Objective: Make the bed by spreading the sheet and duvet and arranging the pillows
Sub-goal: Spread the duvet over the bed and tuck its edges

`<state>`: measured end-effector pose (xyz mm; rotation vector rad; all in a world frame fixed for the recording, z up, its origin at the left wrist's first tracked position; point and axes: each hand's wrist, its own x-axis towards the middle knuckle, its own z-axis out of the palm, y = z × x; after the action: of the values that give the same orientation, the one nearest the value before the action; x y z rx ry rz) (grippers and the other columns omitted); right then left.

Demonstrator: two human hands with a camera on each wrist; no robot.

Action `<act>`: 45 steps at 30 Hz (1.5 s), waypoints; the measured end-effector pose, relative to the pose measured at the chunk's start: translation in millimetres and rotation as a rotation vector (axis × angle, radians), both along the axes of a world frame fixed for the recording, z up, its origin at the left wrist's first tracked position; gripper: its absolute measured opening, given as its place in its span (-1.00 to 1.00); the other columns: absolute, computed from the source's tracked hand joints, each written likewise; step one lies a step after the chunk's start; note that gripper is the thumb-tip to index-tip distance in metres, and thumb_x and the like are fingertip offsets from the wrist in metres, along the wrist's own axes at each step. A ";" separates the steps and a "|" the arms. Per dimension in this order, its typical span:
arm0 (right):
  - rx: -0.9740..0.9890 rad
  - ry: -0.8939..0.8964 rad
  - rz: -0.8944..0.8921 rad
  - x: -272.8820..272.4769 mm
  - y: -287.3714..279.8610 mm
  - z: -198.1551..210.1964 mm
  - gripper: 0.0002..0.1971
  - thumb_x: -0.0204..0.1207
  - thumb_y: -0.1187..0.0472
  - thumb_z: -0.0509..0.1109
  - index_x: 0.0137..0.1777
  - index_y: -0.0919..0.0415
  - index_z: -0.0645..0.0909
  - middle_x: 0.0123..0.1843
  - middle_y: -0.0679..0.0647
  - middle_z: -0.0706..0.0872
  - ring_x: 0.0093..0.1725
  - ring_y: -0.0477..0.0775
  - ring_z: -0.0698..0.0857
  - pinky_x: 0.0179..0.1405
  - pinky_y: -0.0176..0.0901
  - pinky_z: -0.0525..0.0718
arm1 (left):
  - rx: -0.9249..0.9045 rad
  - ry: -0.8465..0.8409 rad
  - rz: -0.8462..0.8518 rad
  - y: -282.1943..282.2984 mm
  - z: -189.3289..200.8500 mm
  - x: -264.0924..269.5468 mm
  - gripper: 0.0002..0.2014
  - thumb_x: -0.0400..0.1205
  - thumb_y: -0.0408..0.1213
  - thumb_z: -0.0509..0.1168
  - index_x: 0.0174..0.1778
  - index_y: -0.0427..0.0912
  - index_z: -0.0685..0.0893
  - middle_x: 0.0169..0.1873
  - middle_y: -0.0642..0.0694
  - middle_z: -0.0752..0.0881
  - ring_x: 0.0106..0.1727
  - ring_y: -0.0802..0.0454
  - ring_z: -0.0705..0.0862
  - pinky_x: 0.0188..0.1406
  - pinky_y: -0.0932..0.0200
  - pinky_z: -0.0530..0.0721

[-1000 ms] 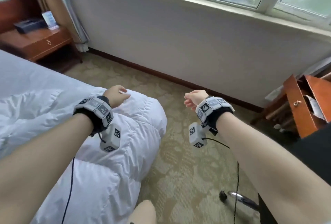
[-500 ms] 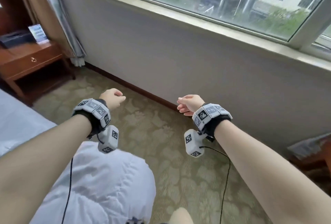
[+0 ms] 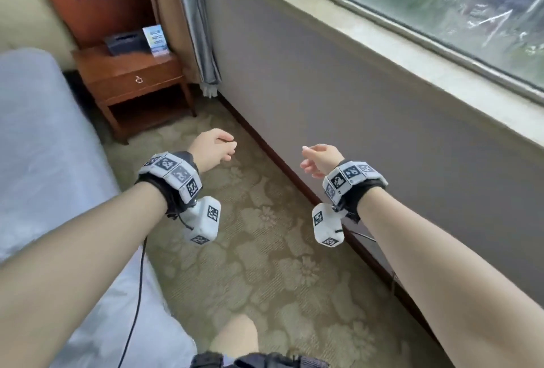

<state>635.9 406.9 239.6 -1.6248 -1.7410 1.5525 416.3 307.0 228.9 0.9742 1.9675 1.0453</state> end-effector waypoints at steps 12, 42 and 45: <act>0.012 -0.062 0.535 -336.2 92.3 0.4 -0.77 0.65 0.05 0.21 -0.10 0.17 0.57 -0.33 0.04 0.66 -0.39 -0.07 0.60 -0.34 -0.28 0.56 | -0.040 -0.069 0.463 -10.1 -8.3 -260.9 -0.96 0.67 -0.23 0.23 -0.04 -0.09 0.56 -0.30 0.00 0.66 -0.33 0.10 0.62 -0.34 0.26 0.47; -0.036 -0.542 2.012 -938.9 -250.0 -151.5 -0.60 0.72 0.05 0.03 0.28 0.30 0.55 -0.15 0.08 0.62 0.03 0.09 0.57 0.13 -0.02 0.54 | -0.161 -0.509 2.153 -326.2 -172.1 -511.2 -0.46 0.54 -0.08 0.39 0.39 -0.17 0.45 0.13 -0.28 0.65 0.21 -0.25 0.63 0.31 -0.12 0.58; 0.006 -0.589 2.051 -970.8 -289.3 -175.8 -0.52 0.73 0.01 -0.02 0.39 0.34 0.49 0.15 0.21 0.63 0.17 0.16 0.60 0.28 0.06 0.53 | -0.132 -0.566 2.152 -337.4 -203.2 -556.1 -0.32 0.51 0.00 0.40 0.50 -0.14 0.32 0.38 -0.24 0.52 0.40 -0.21 0.52 0.42 -0.07 0.48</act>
<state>-334.9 117.6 63.8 0.5343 -4.0334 1.2408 -139.8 -30.4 25.7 -1.8964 1.8950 1.6494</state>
